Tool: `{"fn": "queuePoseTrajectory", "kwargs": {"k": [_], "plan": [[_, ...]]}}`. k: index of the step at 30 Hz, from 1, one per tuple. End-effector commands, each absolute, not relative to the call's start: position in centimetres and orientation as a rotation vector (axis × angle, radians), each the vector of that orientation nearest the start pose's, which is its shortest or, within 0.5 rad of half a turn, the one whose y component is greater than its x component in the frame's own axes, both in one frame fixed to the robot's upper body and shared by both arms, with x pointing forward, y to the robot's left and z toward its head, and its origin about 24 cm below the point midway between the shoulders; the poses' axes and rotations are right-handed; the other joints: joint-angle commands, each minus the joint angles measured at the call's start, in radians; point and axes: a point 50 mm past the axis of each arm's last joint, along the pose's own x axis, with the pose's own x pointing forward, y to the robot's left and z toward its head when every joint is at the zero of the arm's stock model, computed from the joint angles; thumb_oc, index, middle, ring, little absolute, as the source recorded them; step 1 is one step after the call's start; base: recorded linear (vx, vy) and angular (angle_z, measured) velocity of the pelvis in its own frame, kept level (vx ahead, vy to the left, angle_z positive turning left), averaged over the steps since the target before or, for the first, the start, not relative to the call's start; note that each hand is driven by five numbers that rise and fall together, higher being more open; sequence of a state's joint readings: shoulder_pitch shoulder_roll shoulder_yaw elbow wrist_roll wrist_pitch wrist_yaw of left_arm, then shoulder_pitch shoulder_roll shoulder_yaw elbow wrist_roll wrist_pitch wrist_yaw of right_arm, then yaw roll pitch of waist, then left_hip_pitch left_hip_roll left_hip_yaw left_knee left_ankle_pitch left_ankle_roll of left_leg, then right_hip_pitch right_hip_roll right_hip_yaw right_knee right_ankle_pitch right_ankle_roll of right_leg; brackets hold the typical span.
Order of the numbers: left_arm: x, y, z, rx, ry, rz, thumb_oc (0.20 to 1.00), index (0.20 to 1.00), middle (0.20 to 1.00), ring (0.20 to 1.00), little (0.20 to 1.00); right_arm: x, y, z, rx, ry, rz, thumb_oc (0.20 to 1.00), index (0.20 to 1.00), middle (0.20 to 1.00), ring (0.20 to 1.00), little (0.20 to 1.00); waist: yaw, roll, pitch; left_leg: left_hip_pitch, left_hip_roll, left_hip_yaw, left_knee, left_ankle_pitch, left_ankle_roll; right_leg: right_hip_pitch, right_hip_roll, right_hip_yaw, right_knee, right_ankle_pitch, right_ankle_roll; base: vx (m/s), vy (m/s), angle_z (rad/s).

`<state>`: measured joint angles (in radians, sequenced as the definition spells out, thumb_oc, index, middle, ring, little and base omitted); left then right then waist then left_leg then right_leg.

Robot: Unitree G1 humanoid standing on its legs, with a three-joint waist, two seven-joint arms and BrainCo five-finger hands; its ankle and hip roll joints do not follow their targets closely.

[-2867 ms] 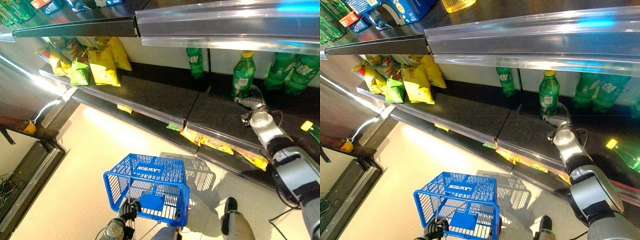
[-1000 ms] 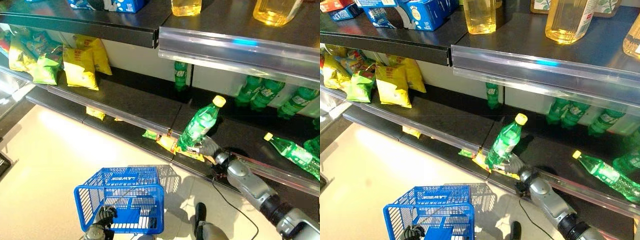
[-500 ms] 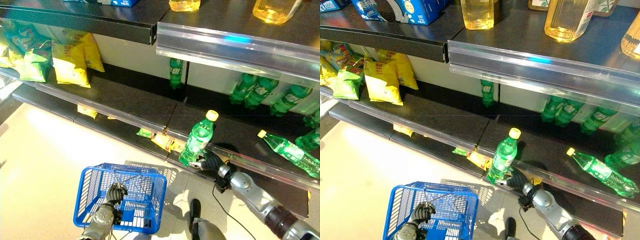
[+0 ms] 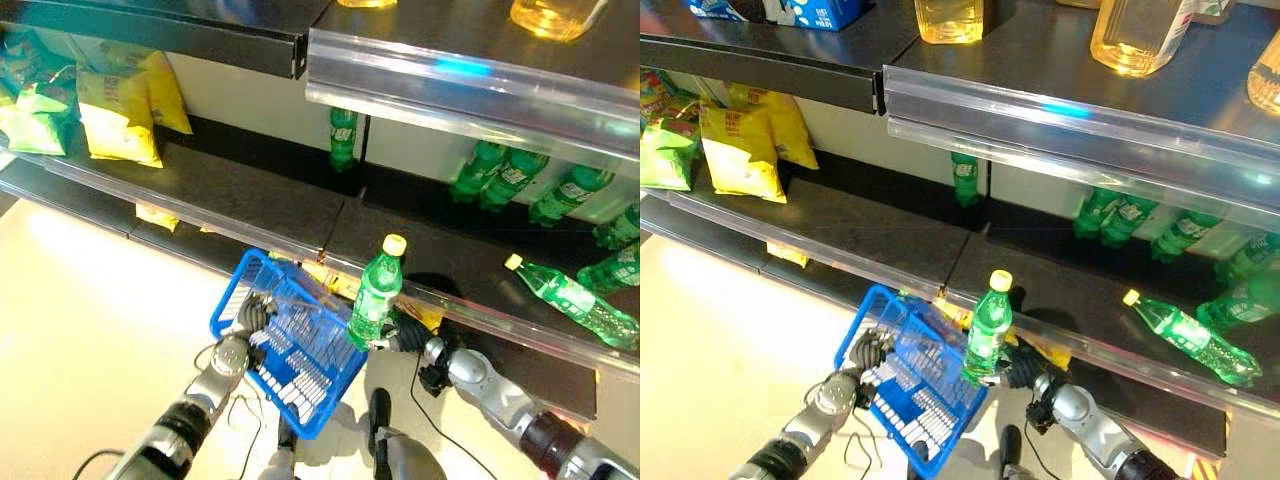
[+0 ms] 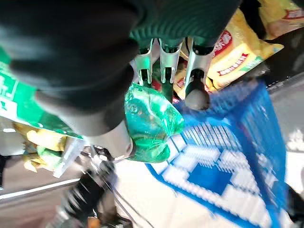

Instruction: Pick up the snacks into the basket

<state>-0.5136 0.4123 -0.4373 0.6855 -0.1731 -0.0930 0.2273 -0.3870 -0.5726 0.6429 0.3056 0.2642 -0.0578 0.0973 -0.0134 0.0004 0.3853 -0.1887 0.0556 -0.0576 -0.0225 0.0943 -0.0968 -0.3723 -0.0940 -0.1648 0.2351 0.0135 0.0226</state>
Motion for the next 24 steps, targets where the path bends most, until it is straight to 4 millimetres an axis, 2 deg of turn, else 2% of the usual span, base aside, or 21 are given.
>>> {"fn": "queuePoseTrajectory", "kwargs": {"k": [1,4,7,15,19,20,24], "plan": [[35.7,16.7,9.5,0.456,-0.134,-0.029,0.2,0.2,0.2,0.2,0.2,29.7,-8.7,6.4,-0.478,-0.093,0.733,0.2,0.2,0.2,0.2,0.2,-0.005,-0.056,-0.049,-0.042,-0.011,-0.004,0.019,-0.012,-0.012,0.035,-0.074,0.065,-0.053,0.005,0.142,0.0,0.0,0.0],[35.8,16.4,9.7,0.457,-0.145,-0.035,0.2,0.2,0.2,0.2,0.2,29.7,-8.4,6.0,-0.496,-0.083,0.745,0.2,0.2,0.2,0.2,0.2,-0.005,-0.057,-0.048,-0.043,-0.011,-0.005,0.019,-0.012,-0.012,0.035,-0.075,0.065,-0.053,0.005,0.142,0.0,0.0,0.0],[36.1,14.7,10.4,0.456,-0.177,-0.079,0.2,0.2,0.2,0.2,0.2,29.7,-7.2,4.1,-0.605,-0.035,0.786,0.2,0.2,0.2,0.2,0.2,0.001,-0.058,-0.044,-0.047,-0.012,-0.009,0.019,-0.011,-0.011,0.031,-0.075,0.064,-0.051,0.006,0.142,0.0,0.0,0.0],[36.4,12.3,12.7,0.441,-0.269,-0.137,0.2,0.2,0.2,0.2,0.2,29.9,-6.5,0.9,-0.724,0.069,0.766,0.2,0.2,0.2,0.2,0.2,0.011,-0.047,-0.029,-0.061,-0.015,-0.021,0.014,-0.004,-0.011,0.017,-0.08,0.056,-0.047,0.011,0.143,-0.01,0.003,0.03],[36.3,11.4,13.1,0.434,-0.291,-0.158,0.2,0.2,0.2,0.2,0.2,30.0,-6.6,-0.2,-0.798,0.111,0.755,0.2,0.2,0.2,0.2,0.2,0.015,-0.041,-0.026,-0.065,-0.018,-0.022,0.014,-0.003,-0.01,0.013,-0.082,0.055,-0.046,0.013,0.143,0.0,0.002,0.01],[36.2,10.8,13.3,0.419,-0.303,-0.175,0.2,0.2,0.2,0.2,0.2,30.2,-7.2,-1.1,-0.818,0.161,0.719,0.2,0.2,0.2,0.2,0.2,0.018,-0.037,-0.024,-0.068,-0.02,-0.025,0.015,-0.002,-0.009,0.011,-0.084,0.053,-0.045,0.016,0.143,0.0,0.0,0.0],[35.9,9.5,14.0,0.395,-0.335,-0.217,0.2,0.2,0.2,0.2,0.2,30.3,-8.2,-2.5,-0.857,0.239,0.669,0.2,0.2,0.2,0.2,0.2,0.025,-0.025,-0.019,-0.077,-0.023,-0.029,0.018,0.001,-0.008,0.006,-0.089,0.049,-0.044,0.018,0.144,0.0,0.0,0.0]]}}
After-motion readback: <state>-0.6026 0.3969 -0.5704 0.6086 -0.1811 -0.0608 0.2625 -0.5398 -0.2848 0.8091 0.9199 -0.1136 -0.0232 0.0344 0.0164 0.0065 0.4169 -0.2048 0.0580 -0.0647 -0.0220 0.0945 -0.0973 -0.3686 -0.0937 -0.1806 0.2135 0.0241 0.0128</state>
